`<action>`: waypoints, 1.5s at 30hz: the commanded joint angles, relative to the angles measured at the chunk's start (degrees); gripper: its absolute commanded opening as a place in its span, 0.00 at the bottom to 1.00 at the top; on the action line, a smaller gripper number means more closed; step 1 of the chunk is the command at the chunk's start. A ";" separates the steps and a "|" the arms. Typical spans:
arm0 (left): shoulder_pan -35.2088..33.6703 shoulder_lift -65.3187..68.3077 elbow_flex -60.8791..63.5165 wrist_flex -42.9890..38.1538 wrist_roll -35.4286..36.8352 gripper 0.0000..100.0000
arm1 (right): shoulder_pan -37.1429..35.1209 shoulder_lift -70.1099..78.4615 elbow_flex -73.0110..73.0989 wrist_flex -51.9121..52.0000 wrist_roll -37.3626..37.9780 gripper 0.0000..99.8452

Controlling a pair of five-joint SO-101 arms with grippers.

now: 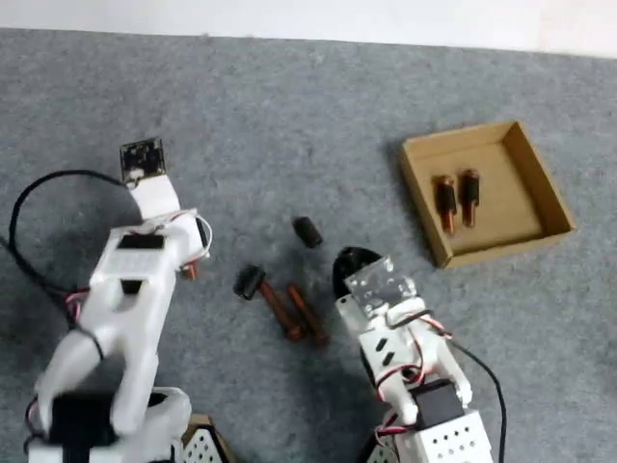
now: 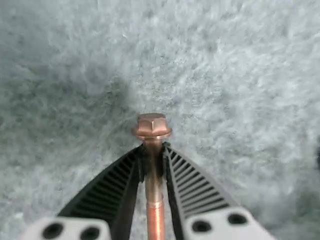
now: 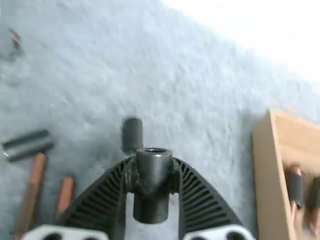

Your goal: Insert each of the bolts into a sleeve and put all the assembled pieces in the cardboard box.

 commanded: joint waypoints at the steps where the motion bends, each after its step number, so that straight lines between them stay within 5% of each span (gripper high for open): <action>1: 1.27 -9.89 1.45 -1.85 3.25 0.01 | -3.82 -3.12 7.34 -0.04 -0.18 0.00; 8: 5.14 -29.41 7.43 -2.99 7.56 0.01 | -7.16 -3.12 7.34 -0.31 -0.09 0.00; 14: 10.07 -46.81 19.74 -13.54 7.56 0.01 | -13.49 -3.12 7.34 -0.48 -0.18 0.00; 21: 17.45 -73.27 30.55 -15.30 16.09 0.01 | -13.85 -3.12 7.34 -0.48 -0.09 0.00; 24: 22.73 -83.56 35.12 -15.38 13.98 0.01 | -13.58 -3.12 7.34 -0.48 -0.09 0.00; 30: 32.75 -81.45 36.53 -15.47 11.60 0.01 | -13.49 -3.12 7.34 -0.48 0.00 0.00; 45: 33.10 -82.68 38.73 -15.30 17.14 0.01 | -11.38 -3.12 7.25 -0.48 3.69 0.00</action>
